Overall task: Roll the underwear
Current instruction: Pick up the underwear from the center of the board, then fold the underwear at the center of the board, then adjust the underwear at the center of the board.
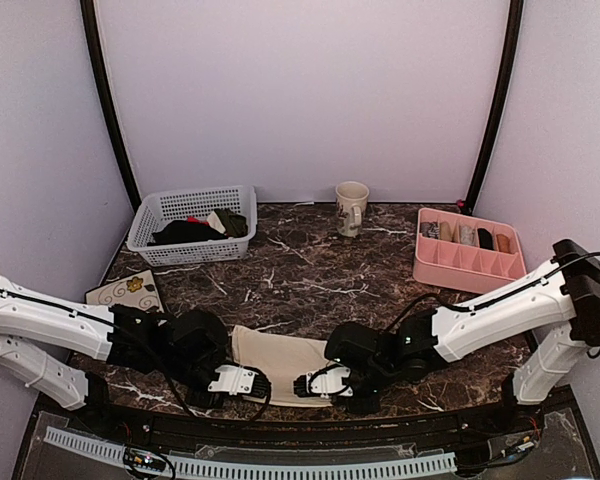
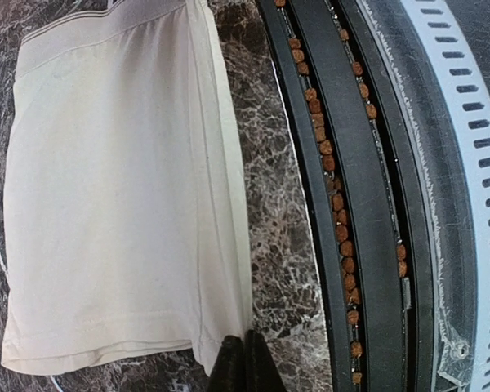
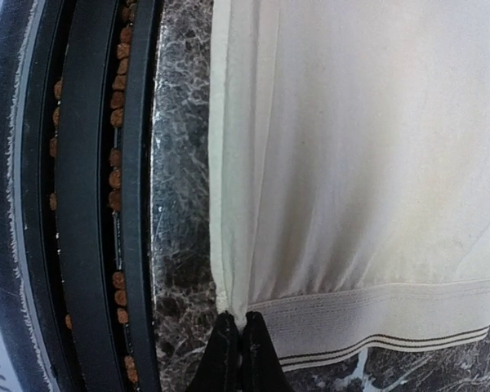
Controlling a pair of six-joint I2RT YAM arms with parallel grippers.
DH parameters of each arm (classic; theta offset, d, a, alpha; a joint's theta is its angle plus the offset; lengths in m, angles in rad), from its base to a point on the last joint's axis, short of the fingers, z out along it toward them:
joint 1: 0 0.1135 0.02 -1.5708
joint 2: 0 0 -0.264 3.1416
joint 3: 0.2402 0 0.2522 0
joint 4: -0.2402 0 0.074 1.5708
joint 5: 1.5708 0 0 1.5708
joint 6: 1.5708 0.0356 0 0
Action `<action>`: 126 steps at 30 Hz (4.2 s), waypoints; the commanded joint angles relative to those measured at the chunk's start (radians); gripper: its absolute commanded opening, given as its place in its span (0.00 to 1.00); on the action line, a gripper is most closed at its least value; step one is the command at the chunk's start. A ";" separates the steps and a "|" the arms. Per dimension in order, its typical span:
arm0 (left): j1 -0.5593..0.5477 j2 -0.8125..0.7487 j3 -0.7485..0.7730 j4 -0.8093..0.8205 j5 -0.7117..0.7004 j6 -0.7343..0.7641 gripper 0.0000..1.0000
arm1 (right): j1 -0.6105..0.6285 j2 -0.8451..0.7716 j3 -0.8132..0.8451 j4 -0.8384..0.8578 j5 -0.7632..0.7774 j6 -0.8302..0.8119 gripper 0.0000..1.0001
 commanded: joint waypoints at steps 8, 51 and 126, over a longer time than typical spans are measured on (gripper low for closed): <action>0.063 -0.022 0.088 -0.096 0.083 -0.016 0.00 | -0.057 -0.085 0.046 -0.108 -0.097 0.064 0.00; 0.385 0.333 0.297 0.065 0.075 0.151 0.00 | -0.369 0.209 0.342 -0.178 -0.111 0.004 0.00; 0.428 0.032 0.116 0.144 0.149 -0.289 0.43 | -0.415 0.230 0.395 -0.258 -0.262 0.120 0.00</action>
